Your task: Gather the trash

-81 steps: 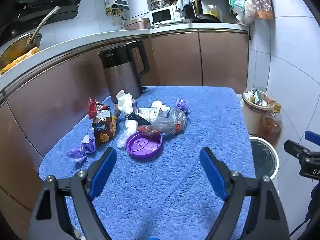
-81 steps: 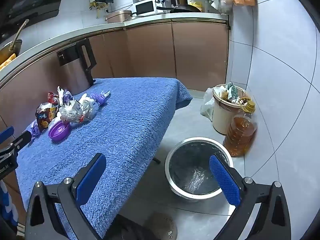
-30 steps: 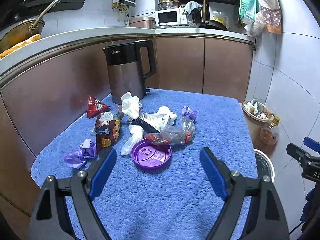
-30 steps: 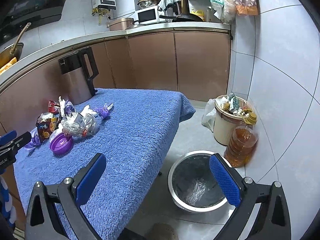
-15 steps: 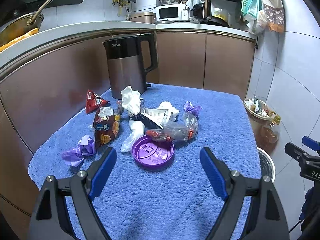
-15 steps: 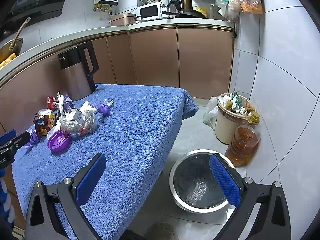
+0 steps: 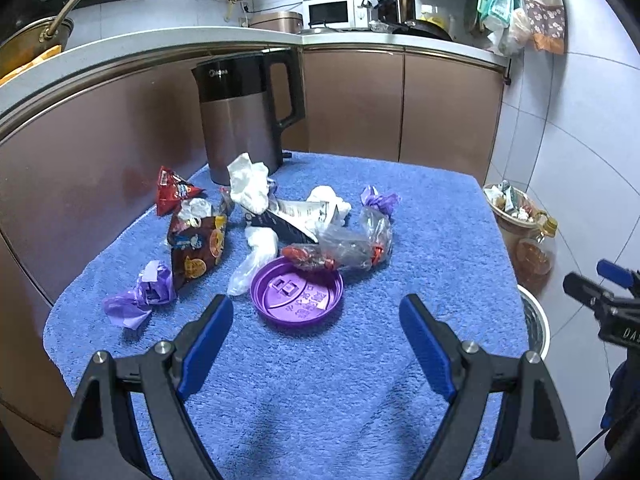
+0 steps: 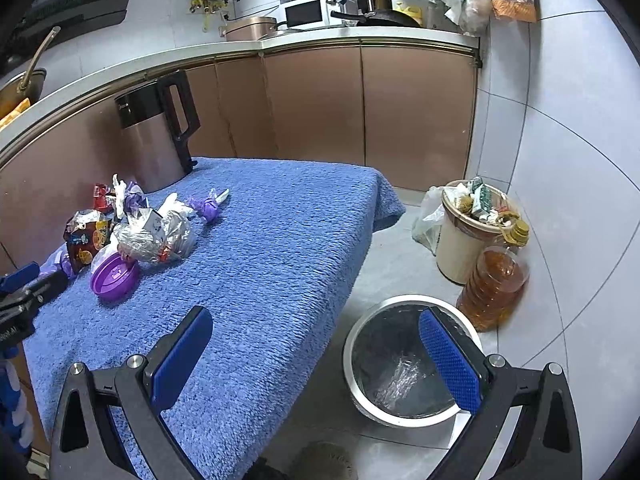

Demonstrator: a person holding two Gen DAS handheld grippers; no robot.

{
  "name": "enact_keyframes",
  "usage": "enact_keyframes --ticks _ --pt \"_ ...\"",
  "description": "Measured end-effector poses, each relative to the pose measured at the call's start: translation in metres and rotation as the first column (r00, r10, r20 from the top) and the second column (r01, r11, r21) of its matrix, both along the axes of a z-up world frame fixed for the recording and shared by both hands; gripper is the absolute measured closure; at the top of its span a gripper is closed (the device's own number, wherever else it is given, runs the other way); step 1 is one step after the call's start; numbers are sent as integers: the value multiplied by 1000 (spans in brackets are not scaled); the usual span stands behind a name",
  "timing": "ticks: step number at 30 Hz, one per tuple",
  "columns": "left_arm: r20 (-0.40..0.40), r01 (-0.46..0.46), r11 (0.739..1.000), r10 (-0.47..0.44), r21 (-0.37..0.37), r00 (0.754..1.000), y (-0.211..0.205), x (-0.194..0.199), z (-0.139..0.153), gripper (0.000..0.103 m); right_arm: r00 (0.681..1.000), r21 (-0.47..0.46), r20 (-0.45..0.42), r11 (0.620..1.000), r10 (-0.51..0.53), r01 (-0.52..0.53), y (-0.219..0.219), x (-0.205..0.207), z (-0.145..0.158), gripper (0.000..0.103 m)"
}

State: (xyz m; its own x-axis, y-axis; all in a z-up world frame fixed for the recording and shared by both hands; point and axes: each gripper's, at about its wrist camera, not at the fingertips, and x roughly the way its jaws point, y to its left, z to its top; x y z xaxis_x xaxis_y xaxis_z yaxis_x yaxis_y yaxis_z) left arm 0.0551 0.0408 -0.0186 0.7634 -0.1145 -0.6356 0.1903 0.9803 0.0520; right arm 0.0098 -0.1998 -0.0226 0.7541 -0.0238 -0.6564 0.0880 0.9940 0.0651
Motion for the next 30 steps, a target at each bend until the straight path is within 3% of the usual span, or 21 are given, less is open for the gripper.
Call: enact_keyframes --ticks 8,14,17,20,24,26,30 --pt "-21 18 999 -19 -28 1000 14 7 -12 19 997 7 -2 997 81 -81 13 19 0 0" --pt "9 -44 997 45 -55 999 52 17 -10 19 979 20 -18 979 202 -202 32 50 0 3" --pt "-2 -84 993 84 -79 996 74 33 -6 19 965 48 -18 964 263 -262 43 66 -1 8" --pt "-15 -106 988 105 -115 994 96 54 0 19 943 95 -29 940 330 -326 57 86 -3 21" --pt "-32 -130 980 127 -151 991 117 88 7 19 915 220 -50 898 400 -381 71 120 -11 37" --pt "-36 -141 980 137 -137 990 121 106 7 20 912 265 -54 886 407 -380 74 132 -13 38" --pt "-83 -164 981 155 -106 984 126 138 -3 38 911 339 -74 869 406 -360 85 165 -23 47"
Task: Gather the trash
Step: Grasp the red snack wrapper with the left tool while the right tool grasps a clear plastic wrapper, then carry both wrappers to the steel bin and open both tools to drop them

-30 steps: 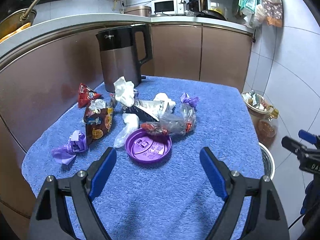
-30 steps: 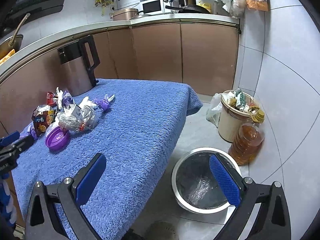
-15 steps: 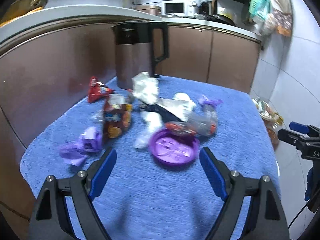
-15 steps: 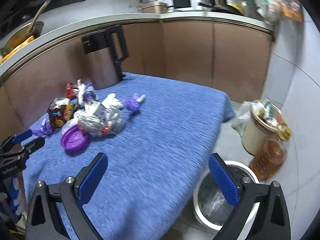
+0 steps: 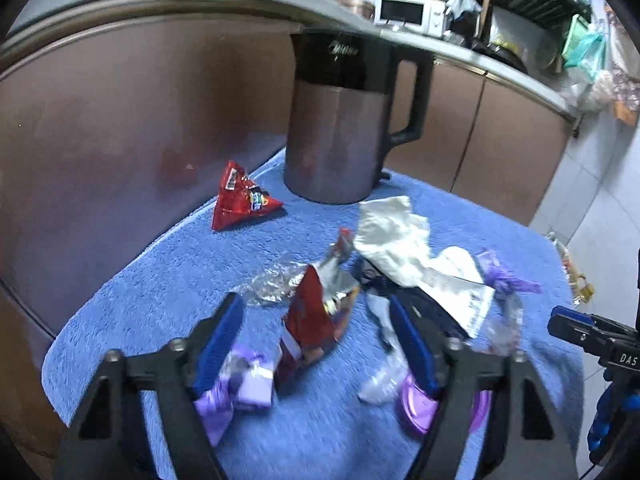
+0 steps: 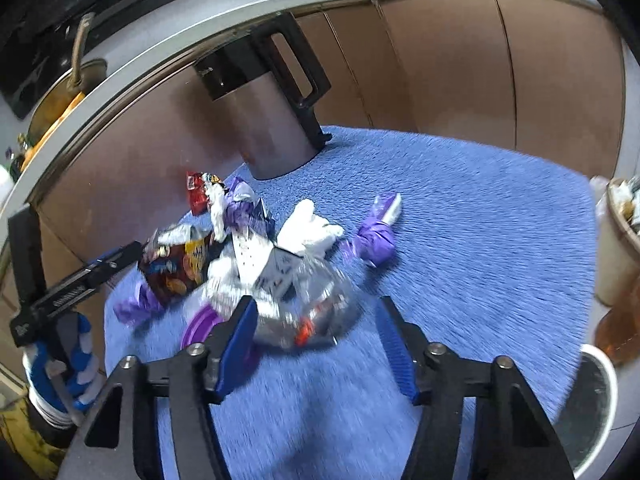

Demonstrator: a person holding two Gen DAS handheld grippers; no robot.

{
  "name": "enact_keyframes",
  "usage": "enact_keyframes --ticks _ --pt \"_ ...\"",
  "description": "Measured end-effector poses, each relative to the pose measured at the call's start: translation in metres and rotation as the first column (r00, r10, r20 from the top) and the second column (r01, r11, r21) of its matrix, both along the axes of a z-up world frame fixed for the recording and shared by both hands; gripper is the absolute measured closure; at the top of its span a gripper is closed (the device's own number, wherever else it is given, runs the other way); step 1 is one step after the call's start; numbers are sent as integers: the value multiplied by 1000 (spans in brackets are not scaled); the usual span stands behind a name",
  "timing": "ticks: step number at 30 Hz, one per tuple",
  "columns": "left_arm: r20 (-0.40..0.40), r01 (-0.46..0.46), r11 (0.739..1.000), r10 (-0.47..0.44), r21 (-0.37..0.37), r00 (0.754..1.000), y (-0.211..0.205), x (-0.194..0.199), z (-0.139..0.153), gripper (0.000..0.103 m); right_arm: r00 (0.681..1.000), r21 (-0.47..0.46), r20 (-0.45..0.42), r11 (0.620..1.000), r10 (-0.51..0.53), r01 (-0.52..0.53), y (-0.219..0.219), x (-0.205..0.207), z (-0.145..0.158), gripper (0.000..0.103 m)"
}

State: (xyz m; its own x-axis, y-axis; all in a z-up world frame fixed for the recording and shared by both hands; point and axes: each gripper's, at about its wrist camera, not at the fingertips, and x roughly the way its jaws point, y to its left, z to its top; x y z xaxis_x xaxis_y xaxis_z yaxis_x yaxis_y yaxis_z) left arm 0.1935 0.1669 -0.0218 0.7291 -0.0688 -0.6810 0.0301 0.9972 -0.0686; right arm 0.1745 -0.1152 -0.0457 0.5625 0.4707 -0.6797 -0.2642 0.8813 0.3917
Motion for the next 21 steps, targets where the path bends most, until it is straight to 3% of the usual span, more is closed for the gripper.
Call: enact_keyframes --ticks 5,6,7,8,10,11,16,21 --pt "-83 -2 1000 1 -2 997 1 20 -20 56 996 23 -87 1000 -20 22 8 24 -22 56" --pt "-95 2 1000 -2 0 996 1 22 -23 66 994 26 -103 999 -21 24 8 27 -26 58" --pt "-105 7 1000 -7 -4 994 1 22 -26 74 994 27 -112 999 -19 22 10 29 -30 63" --pt "-108 6 1000 -7 -7 994 1 23 -26 76 993 24 -119 1000 -16 19 11 30 -32 66" --pt "-100 -1 1000 1 2 995 1 21 -26 83 992 31 -128 999 -9 13 13 30 -36 86" --pt "-95 -3 1000 3 2 995 1 19 -23 86 992 38 -126 999 -7 12 13 28 -36 90" --pt "-40 -15 1000 15 -9 999 3 2 2 86 999 29 -54 1000 -9 10 9 13 -16 95" --pt "33 -14 1000 15 -25 999 -1 -26 41 86 998 42 67 999 -19 16 -12 -20 26 96"
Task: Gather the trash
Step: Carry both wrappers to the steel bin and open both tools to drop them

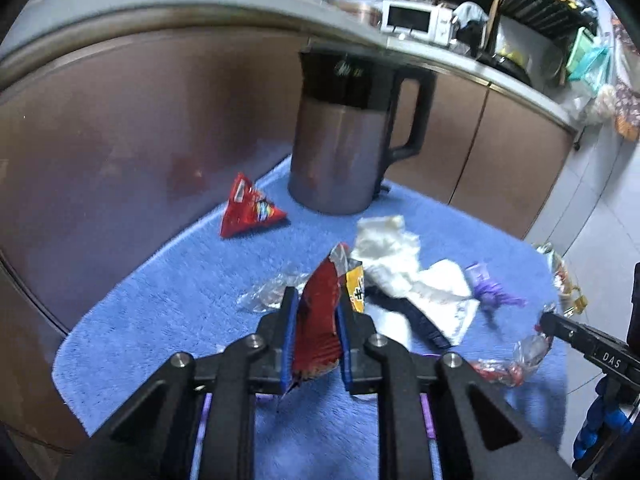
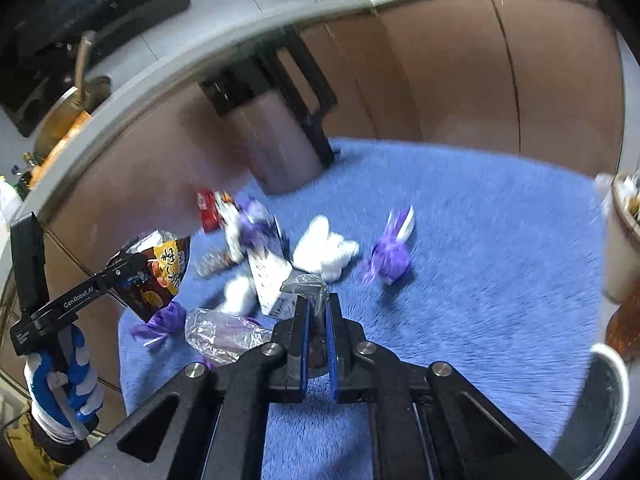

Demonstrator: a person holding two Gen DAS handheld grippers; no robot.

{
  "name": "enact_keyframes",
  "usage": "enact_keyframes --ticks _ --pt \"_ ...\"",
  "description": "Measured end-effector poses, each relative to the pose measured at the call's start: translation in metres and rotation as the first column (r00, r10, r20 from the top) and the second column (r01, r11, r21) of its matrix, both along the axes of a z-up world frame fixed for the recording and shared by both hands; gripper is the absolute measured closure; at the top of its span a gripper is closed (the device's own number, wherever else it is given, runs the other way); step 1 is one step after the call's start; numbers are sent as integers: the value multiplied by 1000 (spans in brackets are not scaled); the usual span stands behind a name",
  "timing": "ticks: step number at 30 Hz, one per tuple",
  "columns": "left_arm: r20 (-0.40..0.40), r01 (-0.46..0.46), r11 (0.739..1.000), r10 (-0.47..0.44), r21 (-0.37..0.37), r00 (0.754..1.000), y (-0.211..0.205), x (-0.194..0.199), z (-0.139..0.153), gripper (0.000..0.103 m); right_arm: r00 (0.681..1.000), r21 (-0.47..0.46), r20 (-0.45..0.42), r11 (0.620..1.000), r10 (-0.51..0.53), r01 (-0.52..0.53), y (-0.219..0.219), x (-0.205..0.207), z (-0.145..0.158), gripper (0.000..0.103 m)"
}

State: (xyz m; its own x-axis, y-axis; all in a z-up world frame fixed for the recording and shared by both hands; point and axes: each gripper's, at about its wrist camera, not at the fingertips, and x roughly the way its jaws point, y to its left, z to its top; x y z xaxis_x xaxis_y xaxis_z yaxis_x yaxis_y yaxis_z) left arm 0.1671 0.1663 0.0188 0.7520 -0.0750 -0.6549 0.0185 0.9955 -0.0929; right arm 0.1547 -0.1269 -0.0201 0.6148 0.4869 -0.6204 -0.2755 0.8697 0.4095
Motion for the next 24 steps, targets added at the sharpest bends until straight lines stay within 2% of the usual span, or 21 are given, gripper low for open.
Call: enact_keyframes --ticks 4,6,9,12,15,19,24 --pt "38 73 997 -73 -4 997 -30 -21 23 86 997 -5 59 999 -49 50 -33 -28 26 96" --pt "38 139 990 -138 -21 990 -58 -30 29 86 991 -23 88 994 -105 108 -62 -46 37 96" --pt "23 243 968 -242 -58 970 -104 -38 30 86 976 -70 115 979 -183 192 -97 -69 43 96" --pt "4 342 937 -342 -77 940 -156 -43 24 86 952 -142 127 945 -279 295 -139 -96 41 96" --pt "-16 433 898 -436 -81 900 -213 -48 17 86 925 -225 111 898 -363 379 -176 -111 26 95" --pt "-58 544 836 -548 -76 834 -297 -52 1 86 896 -309 67 844 -440 437 -214 -116 -5 95" --pt "-124 609 792 -608 -37 784 -376 -44 -30 85 868 -367 7 806 -497 464 -246 -110 -49 94"
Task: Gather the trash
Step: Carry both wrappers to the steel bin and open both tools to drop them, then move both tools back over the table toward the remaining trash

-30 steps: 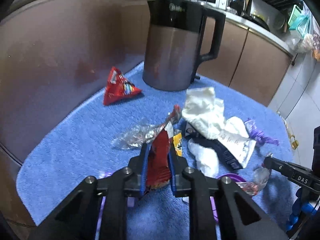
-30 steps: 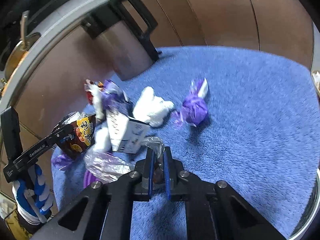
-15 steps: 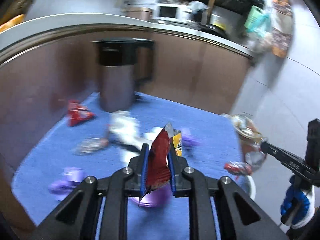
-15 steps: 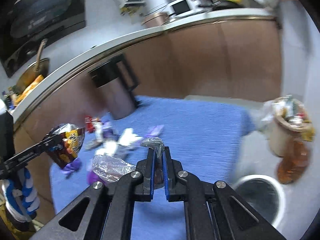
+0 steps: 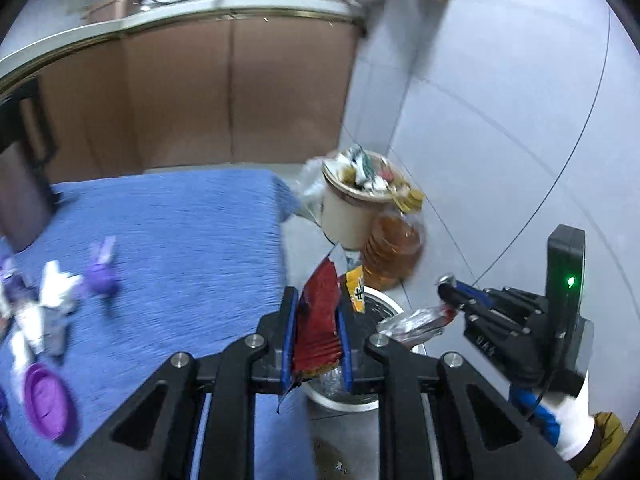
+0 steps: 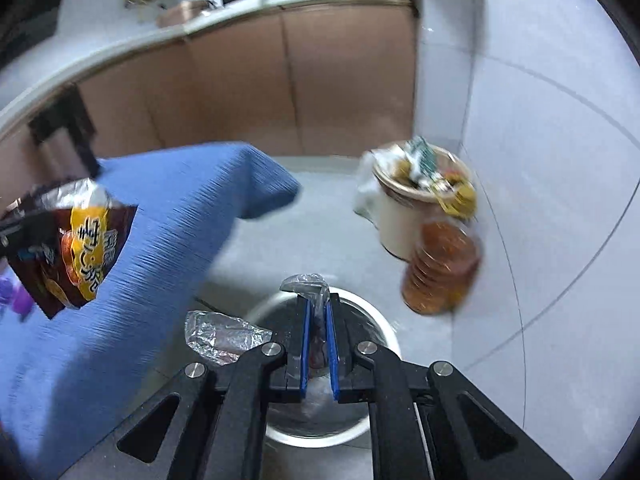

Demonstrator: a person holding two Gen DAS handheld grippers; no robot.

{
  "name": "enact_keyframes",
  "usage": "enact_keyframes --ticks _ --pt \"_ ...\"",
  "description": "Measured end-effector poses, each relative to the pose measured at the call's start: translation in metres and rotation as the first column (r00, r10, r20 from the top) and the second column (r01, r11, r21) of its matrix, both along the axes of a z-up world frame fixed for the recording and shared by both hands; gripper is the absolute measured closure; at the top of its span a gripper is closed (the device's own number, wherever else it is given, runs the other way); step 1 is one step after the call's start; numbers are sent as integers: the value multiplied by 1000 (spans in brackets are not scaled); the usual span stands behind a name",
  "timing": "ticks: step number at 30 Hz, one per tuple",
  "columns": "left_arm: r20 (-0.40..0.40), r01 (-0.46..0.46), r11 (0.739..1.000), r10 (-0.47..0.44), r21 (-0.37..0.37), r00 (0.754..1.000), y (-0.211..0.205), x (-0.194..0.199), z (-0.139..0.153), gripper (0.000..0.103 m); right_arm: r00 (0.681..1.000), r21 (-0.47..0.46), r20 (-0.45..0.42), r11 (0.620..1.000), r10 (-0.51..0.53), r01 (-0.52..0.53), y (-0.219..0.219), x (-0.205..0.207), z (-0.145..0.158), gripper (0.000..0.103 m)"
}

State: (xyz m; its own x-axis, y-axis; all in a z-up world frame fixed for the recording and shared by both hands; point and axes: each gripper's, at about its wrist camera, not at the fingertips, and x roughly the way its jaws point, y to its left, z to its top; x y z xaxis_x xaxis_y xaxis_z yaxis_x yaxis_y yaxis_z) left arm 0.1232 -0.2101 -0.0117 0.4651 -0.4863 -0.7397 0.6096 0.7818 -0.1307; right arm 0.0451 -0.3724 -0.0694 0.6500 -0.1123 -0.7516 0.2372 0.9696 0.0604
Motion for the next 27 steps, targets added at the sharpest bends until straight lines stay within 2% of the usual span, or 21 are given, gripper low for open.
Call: enact_keyframes --ticks 5,8,9,10,12,13,14,16,18,20,23,25,27 --pt "-66 15 999 -11 50 998 -47 17 -40 83 998 20 -55 999 -36 37 -23 11 -39 94" --pt "-144 26 999 -19 46 989 -62 26 -66 79 996 25 -80 999 -44 46 -31 11 -55 90" --pt "-163 28 999 -21 41 986 -65 27 -73 77 995 30 -89 998 -44 47 -34 13 -62 84" --pt "-179 27 999 -20 38 984 -67 29 -79 75 995 32 -91 998 -46 49 -34 14 -67 72" --pt "-207 20 999 -12 37 978 -69 35 -90 66 994 42 -97 998 -47 52 -38 15 -75 60" --pt "-222 13 999 -6 30 975 -68 37 -95 58 994 44 -98 998 -49 53 -38 15 -77 59" --pt "-226 7 1000 -2 24 974 -67 36 -97 56 993 48 -100 997 -54 59 -39 14 -79 59" --pt "-236 10 1000 -7 12 972 -67 38 -98 56 993 50 -98 996 -64 69 -41 12 -80 54" --pt "-234 12 1000 -10 6 972 -64 37 -96 56 993 47 -94 996 -76 81 -43 8 -78 49" --pt "-215 9 1000 -12 -12 976 -52 29 -82 56 993 45 -84 995 -85 89 -46 5 -73 45" --pt "-123 -4 999 0 -34 992 -40 14 -53 56 994 33 -25 993 -111 112 -46 -7 -50 27" --pt "-52 -12 998 8 -67 999 -26 1 -27 56 990 45 56 991 -131 128 -44 -20 -23 13" --pt "0 -9 995 9 -98 1000 -13 -9 -5 56 983 66 121 989 -137 130 -41 -31 1 7"
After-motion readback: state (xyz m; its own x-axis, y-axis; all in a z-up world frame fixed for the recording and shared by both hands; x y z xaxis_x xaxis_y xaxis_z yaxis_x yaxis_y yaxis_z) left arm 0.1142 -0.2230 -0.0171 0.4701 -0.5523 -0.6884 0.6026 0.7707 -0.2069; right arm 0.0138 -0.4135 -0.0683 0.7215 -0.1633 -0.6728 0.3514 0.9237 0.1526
